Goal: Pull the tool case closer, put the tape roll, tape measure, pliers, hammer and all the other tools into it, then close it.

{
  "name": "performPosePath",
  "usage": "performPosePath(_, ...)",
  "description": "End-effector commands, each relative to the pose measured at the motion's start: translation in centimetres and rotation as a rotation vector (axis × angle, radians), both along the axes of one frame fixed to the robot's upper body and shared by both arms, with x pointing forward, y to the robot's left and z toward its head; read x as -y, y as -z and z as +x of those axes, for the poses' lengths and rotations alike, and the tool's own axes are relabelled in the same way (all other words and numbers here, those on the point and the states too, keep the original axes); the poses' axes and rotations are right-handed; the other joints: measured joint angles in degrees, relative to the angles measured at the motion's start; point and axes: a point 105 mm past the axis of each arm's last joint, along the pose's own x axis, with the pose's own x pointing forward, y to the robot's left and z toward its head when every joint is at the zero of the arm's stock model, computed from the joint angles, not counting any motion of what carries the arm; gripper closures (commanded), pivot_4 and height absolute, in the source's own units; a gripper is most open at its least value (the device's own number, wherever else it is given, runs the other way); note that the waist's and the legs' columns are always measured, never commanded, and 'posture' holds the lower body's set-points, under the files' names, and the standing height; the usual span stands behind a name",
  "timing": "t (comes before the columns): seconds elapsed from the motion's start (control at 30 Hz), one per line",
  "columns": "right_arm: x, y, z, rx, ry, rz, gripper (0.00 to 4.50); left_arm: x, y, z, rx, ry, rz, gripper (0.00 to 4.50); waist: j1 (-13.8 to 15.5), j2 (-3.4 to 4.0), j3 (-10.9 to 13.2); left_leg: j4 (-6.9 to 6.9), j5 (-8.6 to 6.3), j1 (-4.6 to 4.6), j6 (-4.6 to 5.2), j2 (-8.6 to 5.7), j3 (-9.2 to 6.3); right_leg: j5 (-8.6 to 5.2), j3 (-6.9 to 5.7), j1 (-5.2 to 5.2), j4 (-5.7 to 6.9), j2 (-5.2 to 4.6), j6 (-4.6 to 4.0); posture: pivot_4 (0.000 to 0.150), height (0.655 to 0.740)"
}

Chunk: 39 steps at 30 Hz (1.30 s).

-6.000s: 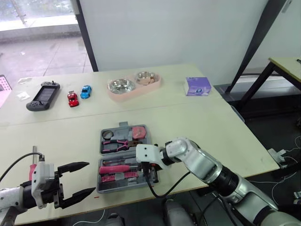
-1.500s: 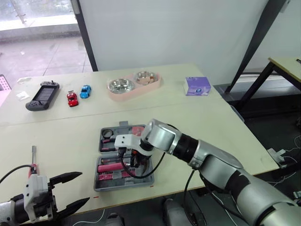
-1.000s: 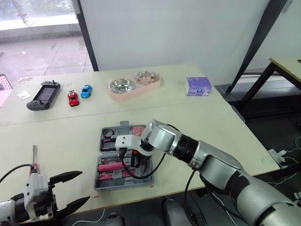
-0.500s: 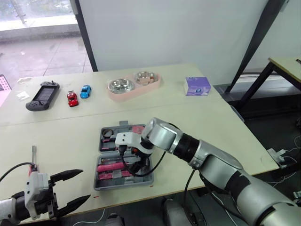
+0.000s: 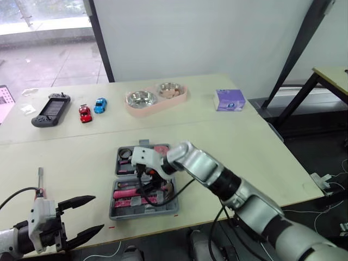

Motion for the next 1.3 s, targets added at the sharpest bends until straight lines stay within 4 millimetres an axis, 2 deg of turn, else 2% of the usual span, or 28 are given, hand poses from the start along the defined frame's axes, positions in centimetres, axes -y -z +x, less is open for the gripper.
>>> performPosePath(0.03,-1.0,-1.6,-0.2,0.066,-0.027,0.109,3.4,-0.2,-0.8,0.3,0.023,0.004,0.013,0.0,-0.1,0.0,0.0,0.02,0.0,0.03,0.0,0.0,0.0,0.0,0.0,0.0,0.02,0.0,0.0,0.15,0.7387)
performPosePath(0.1,-1.0,-1.2,-0.2,0.07,-0.02,0.119,4.46,-0.2,-0.8,0.4,0.024,0.005,0.014,0.0,-0.1,0.01,0.0,0.02,0.0,0.19,0.0,0.0,0.0,0.01,0.0,0.1,0.03,0.02,-0.02,0.15,0.7387)
performPosePath(0.23,-1.0,-0.3,0.7,0.099,0.02,0.121,4.46,-0.1,-0.9,0.5,0.024,0.009,0.013,0.0,-0.2,0.0,0.0,-0.02,0.0,0.57,0.0,0.0,0.01,0.0,0.01,0.41,0.0,0.01,-0.02,0.15,0.7387)
performPosePath(0.37,-0.7,0.3,0.9,0.101,0.024,0.105,4.46,-0.1,-1.0,0.5,0.022,0.009,0.014,0.0,-0.2,0.01,0.0,-0.04,0.0,0.56,0.0,0.0,0.01,0.0,0.02,0.41,-0.02,0.01,-0.02,0.15,0.7387)
performPosePath(0.77,1.2,3.7,1.1,0.093,0.04,-0.071,4.46,0.2,-1.3,0.6,0.024,0.008,0.014,0.0,-0.1,0.0,0.0,-0.09,0.0,0.57,0.0,0.0,0.01,0.0,0.02,0.42,-0.07,0.01,-0.02,0.15,0.7387)
performPosePath(0.9,2.4,5.7,1.6,0.035,0.126,-0.188,4.46,0.3,-1.3,0.6,0.023,0.009,0.016,0.0,-0.2,0.0,0.0,-0.09,0.0,0.62,-0.01,0.0,0.02,0.0,0.02,0.44,-0.08,0.01,-0.02,0.15,0.7387)
performPosePath(1.1,4.6,8.6,0.8,-0.094,0.213,-0.374,4.46,0.4,-1.4,0.6,0.023,0.011,0.018,0.0,0.0,0.07,-0.1,-0.07,-0.01,0.7,-0.01,0.0,0.01,-0.01,0.03,0.56,-0.15,0.0,-0.02,0.15,0.7387)
performPosePath(1.3,5.5,10.6,0.2,-0.198,0.269,-0.459,4.46,0.4,-1.5,0.6,0.023,0.012,0.018,0.0,-0.1,0.33,-0.9,-0.08,-0.02,0.77,-0.03,-0.01,0.03,-0.02,0.03,0.74,-0.36,-0.03,-0.02,0.15,0.7387)
